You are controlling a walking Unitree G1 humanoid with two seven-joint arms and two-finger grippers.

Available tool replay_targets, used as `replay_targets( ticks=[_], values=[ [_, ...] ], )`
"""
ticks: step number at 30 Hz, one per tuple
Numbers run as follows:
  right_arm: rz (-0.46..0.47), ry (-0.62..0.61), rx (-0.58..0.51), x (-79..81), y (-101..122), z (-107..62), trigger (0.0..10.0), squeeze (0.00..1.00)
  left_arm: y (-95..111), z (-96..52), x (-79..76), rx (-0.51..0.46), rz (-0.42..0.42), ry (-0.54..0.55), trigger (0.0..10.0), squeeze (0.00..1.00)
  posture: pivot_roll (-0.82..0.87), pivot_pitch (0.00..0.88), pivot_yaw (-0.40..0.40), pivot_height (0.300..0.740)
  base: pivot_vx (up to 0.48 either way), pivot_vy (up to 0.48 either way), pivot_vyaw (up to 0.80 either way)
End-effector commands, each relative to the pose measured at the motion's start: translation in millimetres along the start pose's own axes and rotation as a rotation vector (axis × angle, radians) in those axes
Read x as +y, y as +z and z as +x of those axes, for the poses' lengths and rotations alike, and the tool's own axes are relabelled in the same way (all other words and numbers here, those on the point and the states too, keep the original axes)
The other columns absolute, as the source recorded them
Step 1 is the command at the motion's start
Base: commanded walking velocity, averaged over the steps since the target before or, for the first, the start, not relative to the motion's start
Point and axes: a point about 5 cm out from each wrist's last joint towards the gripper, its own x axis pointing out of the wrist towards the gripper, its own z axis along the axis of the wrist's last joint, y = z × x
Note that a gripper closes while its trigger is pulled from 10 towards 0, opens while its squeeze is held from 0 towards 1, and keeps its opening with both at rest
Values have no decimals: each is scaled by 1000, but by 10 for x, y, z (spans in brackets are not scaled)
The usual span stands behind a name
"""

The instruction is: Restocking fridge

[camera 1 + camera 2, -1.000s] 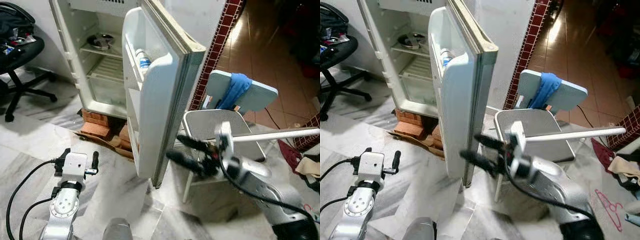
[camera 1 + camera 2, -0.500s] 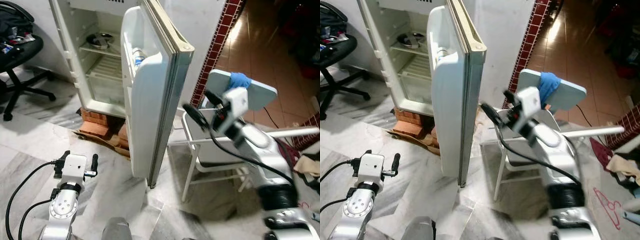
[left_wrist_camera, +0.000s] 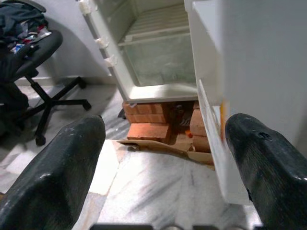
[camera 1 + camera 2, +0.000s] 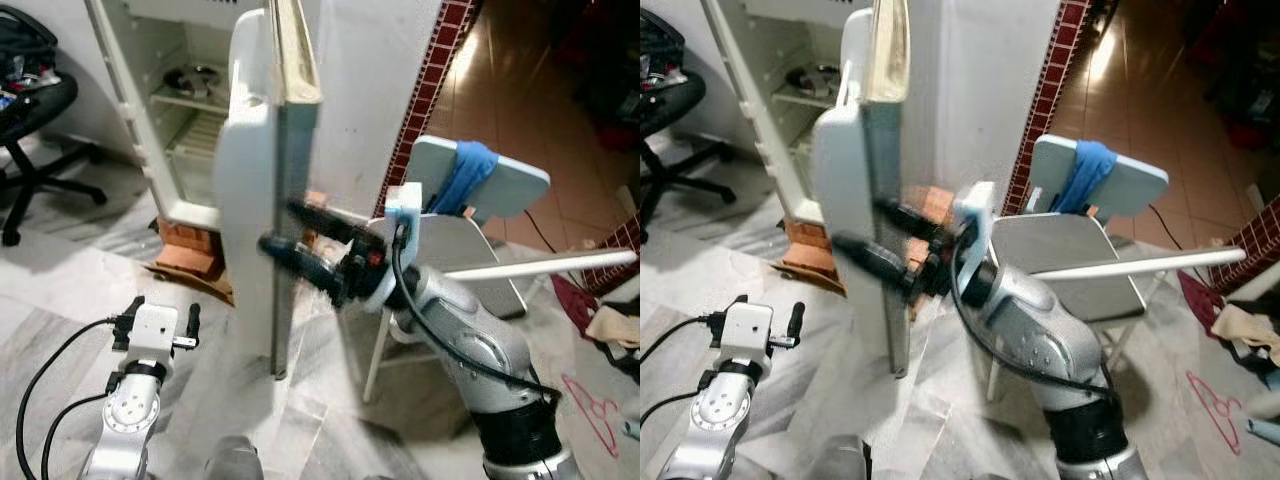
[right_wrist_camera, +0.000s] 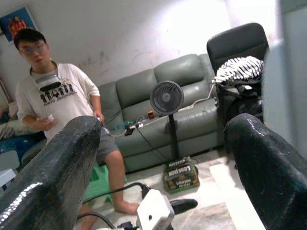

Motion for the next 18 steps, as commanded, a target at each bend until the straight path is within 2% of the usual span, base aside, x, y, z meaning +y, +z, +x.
replay_targets(
  ticks=[1,2,3,4,7,8,10,11,14,16,18],
  values=[
    [-30,-68,23,-79,-18,-65,10000,0,3,11,-19,-3,1,-12,10000,0,133,0,-57,740,0,0,0],
    [-30,-68,23,-79,-18,-65,10000,0,3,11,-19,-3,1,-12,10000,0,133,0,-57,740,0,0,0],
    [-47,-163,45,-192,-82,-121,10000,0,8,17,-23,-6,-1,-14,10000,0,130,0,-57,740,0,0,0],
    [-80,-312,78,-363,-179,-227,10000,0,14,22,-29,-9,-4,-16,10000,0,129,0,-57,740,0,0,0],
    [-162,-507,104,-549,-248,-400,10000,0,25,20,-32,-17,-15,-13,10000,0,130,0,-62,740,0,0,0],
    [-177,-594,117,-617,-282,-506,10000,0,30,17,-27,-21,-23,-7,10000,0,130,0,-63,740,0,0,0],
    [-223,-685,125,-671,-305,-626,10000,0,51,17,-19,-33,-29,5,10000,0,131,0,-66,740,0,0,0],
    [-279,-804,135,-733,-319,-765,10000,0,98,17,-25,-54,-38,15,10000,0,133,0,-70,740,0,0,0],
    [-329,-924,96,-744,-282,-914,10000,0,149,17,-51,-78,-46,8,10000,0,137,0,-77,740,0,0,0],
    [-327,-947,85,-742,-279,-943,10000,0,159,17,-56,-83,-44,4,10000,0,137,0,-77,740,0,0,0],
    [-366,-1011,87,-743,-303,-1024,10000,0,179,17,-66,-96,-43,-9,10000,0,132,0,-74,740,0,0,0]
  ],
)
